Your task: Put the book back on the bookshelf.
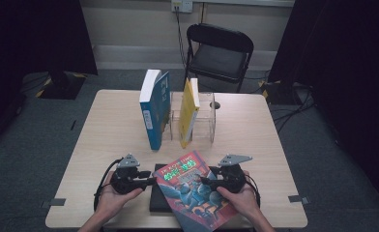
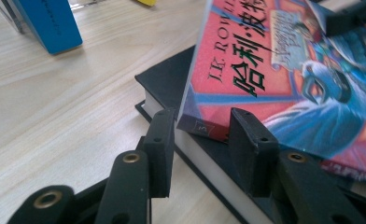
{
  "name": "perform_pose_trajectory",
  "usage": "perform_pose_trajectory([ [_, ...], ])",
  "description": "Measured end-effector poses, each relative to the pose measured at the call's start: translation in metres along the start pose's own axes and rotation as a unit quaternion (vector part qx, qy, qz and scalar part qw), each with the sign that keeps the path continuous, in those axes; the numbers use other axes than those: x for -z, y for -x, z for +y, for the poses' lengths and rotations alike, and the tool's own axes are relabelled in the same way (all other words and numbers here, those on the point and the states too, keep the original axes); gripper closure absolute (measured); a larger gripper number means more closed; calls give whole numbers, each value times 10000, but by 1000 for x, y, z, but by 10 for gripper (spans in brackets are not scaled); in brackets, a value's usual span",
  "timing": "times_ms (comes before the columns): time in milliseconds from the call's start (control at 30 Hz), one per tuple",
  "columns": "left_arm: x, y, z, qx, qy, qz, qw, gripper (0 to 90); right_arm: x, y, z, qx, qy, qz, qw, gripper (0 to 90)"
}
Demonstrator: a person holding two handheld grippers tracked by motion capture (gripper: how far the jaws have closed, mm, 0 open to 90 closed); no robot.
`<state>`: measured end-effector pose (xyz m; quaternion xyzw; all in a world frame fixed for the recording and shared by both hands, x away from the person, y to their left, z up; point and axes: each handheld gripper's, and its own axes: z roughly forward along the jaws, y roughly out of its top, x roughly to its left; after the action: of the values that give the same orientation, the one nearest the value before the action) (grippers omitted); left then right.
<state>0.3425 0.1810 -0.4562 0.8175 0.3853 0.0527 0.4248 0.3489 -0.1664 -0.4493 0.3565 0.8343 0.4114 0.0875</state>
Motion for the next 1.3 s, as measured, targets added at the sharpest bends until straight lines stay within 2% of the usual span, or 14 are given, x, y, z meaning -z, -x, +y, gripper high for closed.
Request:
perform_pose_trajectory([
  [67, -3, -2, 2, 55, 31, -7, 10000, 619, 4, -3, -1, 65, -55, -91, 9999, 425],
  [233, -12, -2, 10, 23, 97, 102, 9999, 634, 11, -5, -10, -93, -32, -91, 9999, 403],
  [333, -19, -6, 13, 121, 190, 49, 9997, 637, 16, -8, -16, -167, 7, -126, 9998, 388],
  [467, -28, -9, 20, 39, 143, 47, 9999, 626, 24, -13, -25, -245, 15, -139, 9996, 366],
  [567, -31, -6, 21, 44, 211, 168, 9996, 621, 28, -15, -29, -183, 24, -123, 9998, 365],
  [633, -29, -6, 21, 79, 171, 154, 9997, 573, 29, -18, -31, -110, 142, -234, 9996, 366],
  [667, -28, -5, 19, 187, 156, 72, 9997, 534, 28, -18, -31, -109, 165, -239, 9995, 391],
  [767, -20, 6, 15, 228, 167, -1, 9996, 533, 26, -12, -29, -214, 293, -273, 9990, 423],
  [833, -14, 13, 12, 297, 214, -281, 9989, 525, 24, -6, -27, -335, 356, -255, 9985, 432],
  [900, -9, 20, 9, 318, 292, -362, 9984, 526, 21, -1, -24, -439, 396, -244, 9980, 444],
  [1033, -17, 24, 4, 480, 158, -455, 9977, 497, 13, 6, -20, -733, 559, -257, 9954, 459],
  [1100, -21, 26, 4, 463, 104, -483, 9977, 468, 12, 6, -23, -837, 642, -299, 9940, 480],
  [1200, -26, 29, 5, 420, 192, -508, 9976, 460, 11, 7, -28, -1041, 754, -220, 9915, 485],
  [1300, -27, 30, 6, 325, 187, -434, 9984, 432, 11, 8, -29, -1112, 783, -198, 9905, 486],
])
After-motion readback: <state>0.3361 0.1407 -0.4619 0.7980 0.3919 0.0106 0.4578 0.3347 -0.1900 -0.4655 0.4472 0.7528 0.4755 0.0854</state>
